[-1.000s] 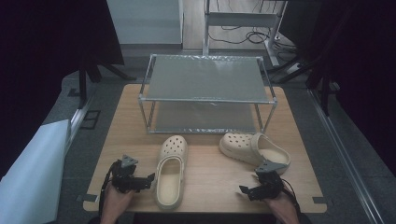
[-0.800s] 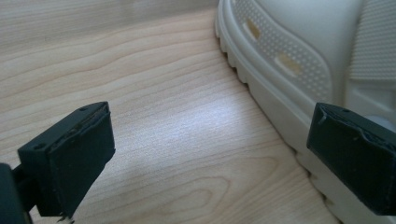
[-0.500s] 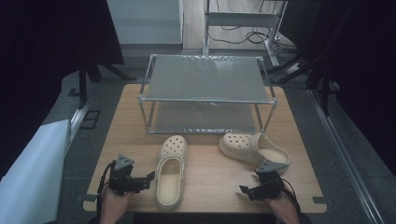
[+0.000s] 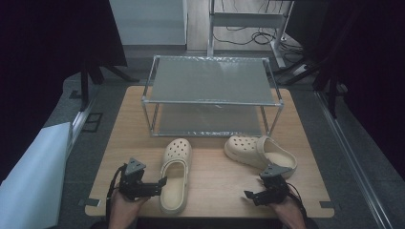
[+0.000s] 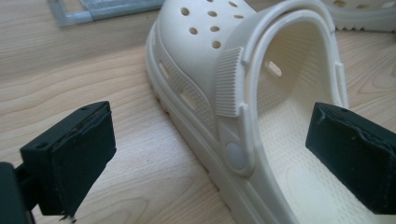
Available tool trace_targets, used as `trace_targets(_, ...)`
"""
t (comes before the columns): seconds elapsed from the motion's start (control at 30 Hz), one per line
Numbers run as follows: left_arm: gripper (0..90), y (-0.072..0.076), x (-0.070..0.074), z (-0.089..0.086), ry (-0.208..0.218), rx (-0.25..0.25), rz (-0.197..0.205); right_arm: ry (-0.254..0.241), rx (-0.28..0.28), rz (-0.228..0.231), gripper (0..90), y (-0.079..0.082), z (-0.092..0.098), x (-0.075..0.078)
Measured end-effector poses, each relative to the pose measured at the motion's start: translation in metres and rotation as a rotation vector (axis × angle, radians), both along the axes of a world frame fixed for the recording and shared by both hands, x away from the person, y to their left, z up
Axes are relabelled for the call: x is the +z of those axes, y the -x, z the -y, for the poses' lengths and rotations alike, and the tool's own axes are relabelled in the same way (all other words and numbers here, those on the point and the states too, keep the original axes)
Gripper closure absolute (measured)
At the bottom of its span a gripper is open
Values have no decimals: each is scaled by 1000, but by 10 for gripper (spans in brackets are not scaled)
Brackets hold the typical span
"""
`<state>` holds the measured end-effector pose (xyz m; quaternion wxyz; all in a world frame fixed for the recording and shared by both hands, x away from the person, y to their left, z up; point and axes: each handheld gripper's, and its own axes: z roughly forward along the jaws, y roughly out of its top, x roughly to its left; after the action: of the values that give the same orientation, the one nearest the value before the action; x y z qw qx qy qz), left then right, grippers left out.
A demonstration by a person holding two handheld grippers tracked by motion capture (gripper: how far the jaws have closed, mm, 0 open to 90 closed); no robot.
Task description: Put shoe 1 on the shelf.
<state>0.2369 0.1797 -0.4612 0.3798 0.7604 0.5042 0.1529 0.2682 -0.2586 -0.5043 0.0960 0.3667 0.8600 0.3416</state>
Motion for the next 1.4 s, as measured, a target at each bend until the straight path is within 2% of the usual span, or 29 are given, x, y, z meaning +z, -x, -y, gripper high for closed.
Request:
trace_targets(0.17,58,-6,-5,11,-25,8,-6,4,5,-7,74,0,-1,-1)
trace_targets(0.4,143,-14,-11,17,-46,24,-13,14,8,-10,81,0,-2,-2)
trace_targets(0.5,153,-18,-13,22,-77,29,-19,19,13,-16,86,0,-2,-2)
trace_targets(0.57,189,-21,-16,28,-104,34,-26,21,15,-16,90,0,-3,-3)
trace_targets(0.7,246,-24,-19,32,-134,42,-35,25,17,-20,92,0,-3,-3)
trace_targets(0.8,377,-27,-22,33,-129,51,-45,25,16,-19,95,-1,-3,-3)
trace_targets(0.83,377,-27,-22,33,-133,59,-41,25,16,-19,95,-1,-3,-3)
trace_targets(0.87,477,-27,-21,32,-127,65,-38,26,16,-18,96,-1,-3,-3)
trace_targets(0.9,527,-28,-21,31,-106,66,-38,27,16,-18,96,-1,-3,-3)
trace_targets(0.93,563,-28,-21,31,-106,66,-38,27,16,-18,96,-1,-3,-3)
trace_targets(1.03,603,-29,-20,29,-110,77,-45,27,16,-18,96,-1,-3,-3)
trace_targets(1.13,688,-30,-20,24,-108,78,-43,25,18,-14,108,0,-3,-3)
trace_targets(1.2,744,-30,-19,21,-132,72,-34,25,22,-5,123,0,-3,-2)
trace_targets(1.27,755,-31,-19,18,-115,78,-42,15,25,8,125,1,-3,0)
trace_targets(1.3,759,-33,-19,14,-86,76,-54,11,28,10,125,1,-3,1)
trace_targets(1.33,761,-33,-19,14,-86,76,-54,11,28,10,125,1,-3,1)
trace_targets(1.4,762,-35,-19,8,-52,74,-68,10,28,12,125,1,-3,0)
